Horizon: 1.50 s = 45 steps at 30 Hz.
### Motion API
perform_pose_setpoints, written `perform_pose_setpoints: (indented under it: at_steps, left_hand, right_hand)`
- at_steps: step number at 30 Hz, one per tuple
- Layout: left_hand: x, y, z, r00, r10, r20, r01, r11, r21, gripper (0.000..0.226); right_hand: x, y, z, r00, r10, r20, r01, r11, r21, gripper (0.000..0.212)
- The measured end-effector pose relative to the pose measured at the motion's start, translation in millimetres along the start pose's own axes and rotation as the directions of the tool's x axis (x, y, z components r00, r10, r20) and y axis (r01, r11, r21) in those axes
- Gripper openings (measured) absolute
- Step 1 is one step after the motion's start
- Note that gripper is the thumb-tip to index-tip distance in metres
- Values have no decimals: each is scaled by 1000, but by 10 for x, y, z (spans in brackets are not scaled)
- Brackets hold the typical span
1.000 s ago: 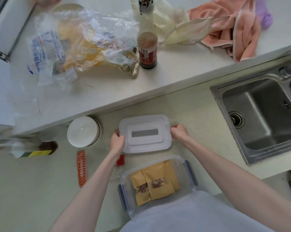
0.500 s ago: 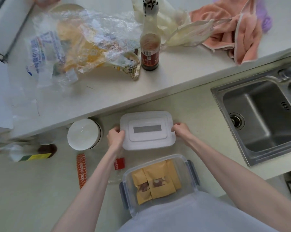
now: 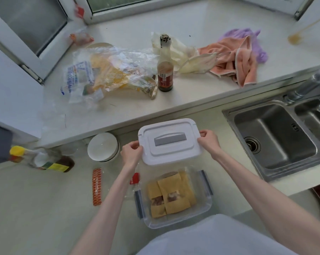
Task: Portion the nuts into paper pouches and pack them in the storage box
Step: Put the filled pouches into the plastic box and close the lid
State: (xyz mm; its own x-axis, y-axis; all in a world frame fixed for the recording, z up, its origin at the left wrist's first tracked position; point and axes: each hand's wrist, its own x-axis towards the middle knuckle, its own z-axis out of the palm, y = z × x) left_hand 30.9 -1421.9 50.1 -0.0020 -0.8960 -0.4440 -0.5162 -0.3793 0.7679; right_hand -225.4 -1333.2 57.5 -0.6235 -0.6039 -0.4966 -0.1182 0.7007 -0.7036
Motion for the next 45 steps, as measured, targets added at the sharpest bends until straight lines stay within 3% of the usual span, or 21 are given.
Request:
perform_pose_setpoints:
  at_steps: [11, 22, 27, 37, 45]
  left_hand:
    - [-562, -374, -270, 1000, 26, -17, -27, 998, -54, 18]
    - [-920, -731, -259, 997, 70, 17, -71, 997, 37, 18]
    - [-1031, -819, -235, 999, 51, -18, -49, 995, 89, 32]
    - [-1260, -883, -112, 989, 69, -132, -52, 991, 127, 36]
    - [-1496, -1073, -129, 988, 72, -137, -53, 989, 138, 22]
  right_hand:
    - [-686, 47, -1, 978, -206, -45, 196, 968, -157, 25]
    - [-1093, 458, 20, 983, -174, -63, 156, 963, -222, 31]
    - [-1153, 571, 17, 986, -167, -28, 155, 958, -242, 26]
    - [-1136, 917, 17, 989, -124, 85, 143, 953, -268, 26]
    - [-1114, 994, 59, 978, -164, 126, 195, 934, -299, 13]
